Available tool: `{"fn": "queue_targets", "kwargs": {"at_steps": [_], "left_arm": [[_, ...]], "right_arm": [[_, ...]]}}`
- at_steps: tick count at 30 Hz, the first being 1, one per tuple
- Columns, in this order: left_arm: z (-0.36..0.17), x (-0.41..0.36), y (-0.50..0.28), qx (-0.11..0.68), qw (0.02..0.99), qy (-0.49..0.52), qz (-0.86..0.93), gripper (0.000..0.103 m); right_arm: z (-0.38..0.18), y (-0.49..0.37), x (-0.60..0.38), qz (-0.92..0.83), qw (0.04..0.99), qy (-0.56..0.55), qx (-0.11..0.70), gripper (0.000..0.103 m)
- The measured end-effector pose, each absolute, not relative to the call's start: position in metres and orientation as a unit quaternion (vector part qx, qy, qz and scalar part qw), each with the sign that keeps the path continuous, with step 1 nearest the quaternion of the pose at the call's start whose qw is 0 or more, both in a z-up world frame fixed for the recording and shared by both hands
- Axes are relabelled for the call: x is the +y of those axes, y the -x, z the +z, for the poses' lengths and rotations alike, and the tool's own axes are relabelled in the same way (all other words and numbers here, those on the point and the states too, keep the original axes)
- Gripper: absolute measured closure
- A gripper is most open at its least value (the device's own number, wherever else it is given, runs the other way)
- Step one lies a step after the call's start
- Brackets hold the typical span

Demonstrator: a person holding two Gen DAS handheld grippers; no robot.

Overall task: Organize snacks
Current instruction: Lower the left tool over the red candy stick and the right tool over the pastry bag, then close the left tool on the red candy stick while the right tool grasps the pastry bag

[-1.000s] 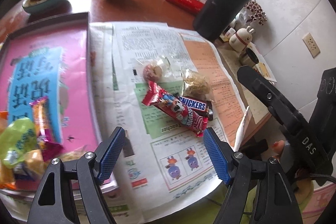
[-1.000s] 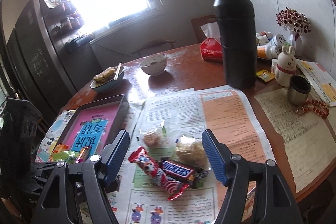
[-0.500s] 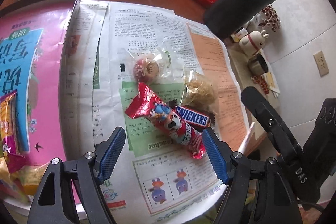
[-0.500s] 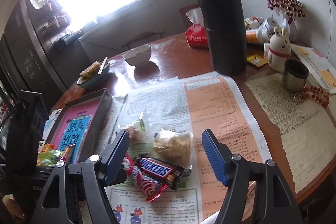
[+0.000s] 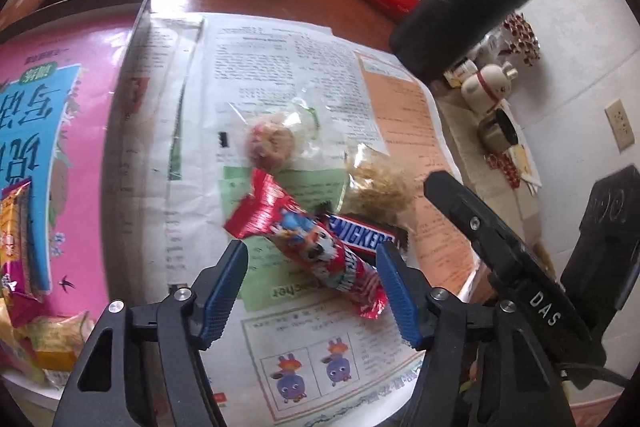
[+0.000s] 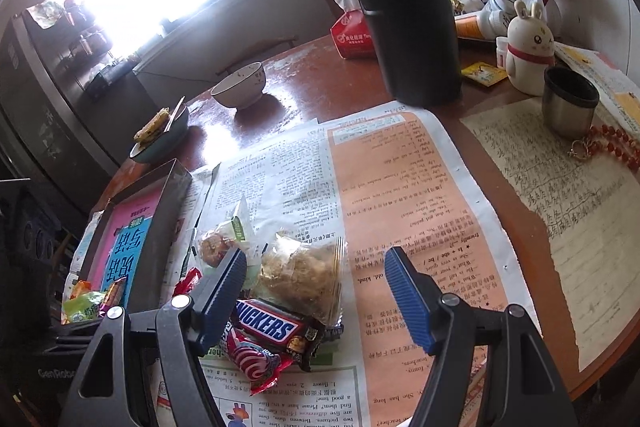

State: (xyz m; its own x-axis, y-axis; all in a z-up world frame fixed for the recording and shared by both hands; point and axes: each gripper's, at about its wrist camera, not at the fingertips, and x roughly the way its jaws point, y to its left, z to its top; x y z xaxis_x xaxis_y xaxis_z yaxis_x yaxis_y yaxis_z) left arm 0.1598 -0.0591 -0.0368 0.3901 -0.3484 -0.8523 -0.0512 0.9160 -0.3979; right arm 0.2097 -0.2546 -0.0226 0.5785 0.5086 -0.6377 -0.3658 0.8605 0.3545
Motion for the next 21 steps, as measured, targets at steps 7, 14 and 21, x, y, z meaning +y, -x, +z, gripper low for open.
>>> {"fn": "queue_targets", "kwargs": {"at_steps": [7,14,21], "left_arm": [[-0.051,-0.062,-0.165,0.558,0.804,0.194,-0.073,0.042],[-0.051,-0.06,-0.167,0.551,0.814,0.174,-0.063,0.057],[-0.05,-0.061,-0.162,0.548,0.823,0.134,-0.066,0.059]], "right_arm": [[-0.023,-0.212,-0.259,0.247,0.883,-0.1,0.387,0.032],[-0.03,-0.218,-0.25,0.258,0.875,-0.092,0.4,0.032],[-0.045,-0.228,-0.228,0.263,0.861,-0.063,0.431,0.032]]}}
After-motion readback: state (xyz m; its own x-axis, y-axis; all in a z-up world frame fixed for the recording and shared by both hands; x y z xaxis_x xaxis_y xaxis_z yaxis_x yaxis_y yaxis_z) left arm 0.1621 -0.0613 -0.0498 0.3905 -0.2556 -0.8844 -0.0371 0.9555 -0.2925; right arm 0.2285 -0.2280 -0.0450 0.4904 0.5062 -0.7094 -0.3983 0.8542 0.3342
